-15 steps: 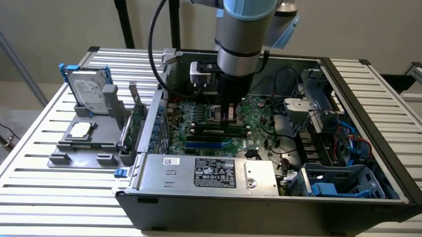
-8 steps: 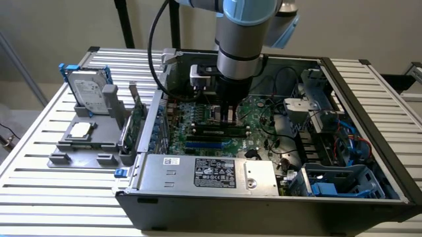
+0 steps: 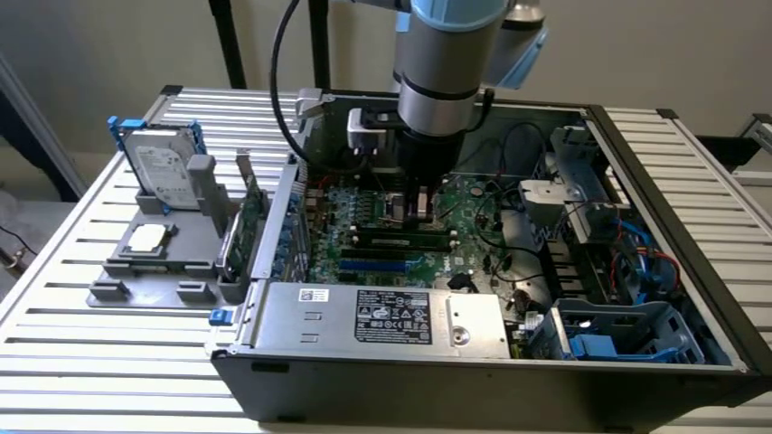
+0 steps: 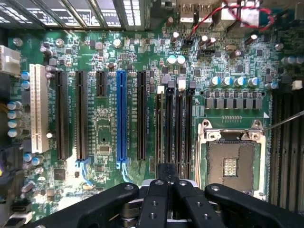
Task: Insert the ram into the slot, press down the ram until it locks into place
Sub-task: 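Press down the ram until it locks into place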
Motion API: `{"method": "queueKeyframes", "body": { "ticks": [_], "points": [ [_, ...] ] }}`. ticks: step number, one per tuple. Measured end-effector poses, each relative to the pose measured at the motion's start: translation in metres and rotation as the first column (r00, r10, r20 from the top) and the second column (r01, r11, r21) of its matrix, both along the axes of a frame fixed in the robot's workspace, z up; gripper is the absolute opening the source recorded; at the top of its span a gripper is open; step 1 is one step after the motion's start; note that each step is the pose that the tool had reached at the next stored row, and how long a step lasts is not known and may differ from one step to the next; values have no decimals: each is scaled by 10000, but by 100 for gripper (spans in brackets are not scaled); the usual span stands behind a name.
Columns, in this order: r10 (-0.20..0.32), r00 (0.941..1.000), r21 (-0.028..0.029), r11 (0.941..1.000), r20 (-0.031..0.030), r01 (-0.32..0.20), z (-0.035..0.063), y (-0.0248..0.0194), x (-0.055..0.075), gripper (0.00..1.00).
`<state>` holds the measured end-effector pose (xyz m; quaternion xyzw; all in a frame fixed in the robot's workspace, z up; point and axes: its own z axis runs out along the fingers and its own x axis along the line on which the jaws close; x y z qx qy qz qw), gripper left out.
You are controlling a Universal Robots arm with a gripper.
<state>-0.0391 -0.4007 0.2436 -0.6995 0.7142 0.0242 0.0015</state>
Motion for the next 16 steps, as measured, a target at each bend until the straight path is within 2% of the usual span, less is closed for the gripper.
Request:
{"method": "queueKeyframes", "body": {
  "ticks": [5,16],
  "points": [
    [1,10000,0,10000,-27,-1,210,0,29,11],
    [0,10000,32,10000,-29,0,212,-1,29,11]
  ]
}}
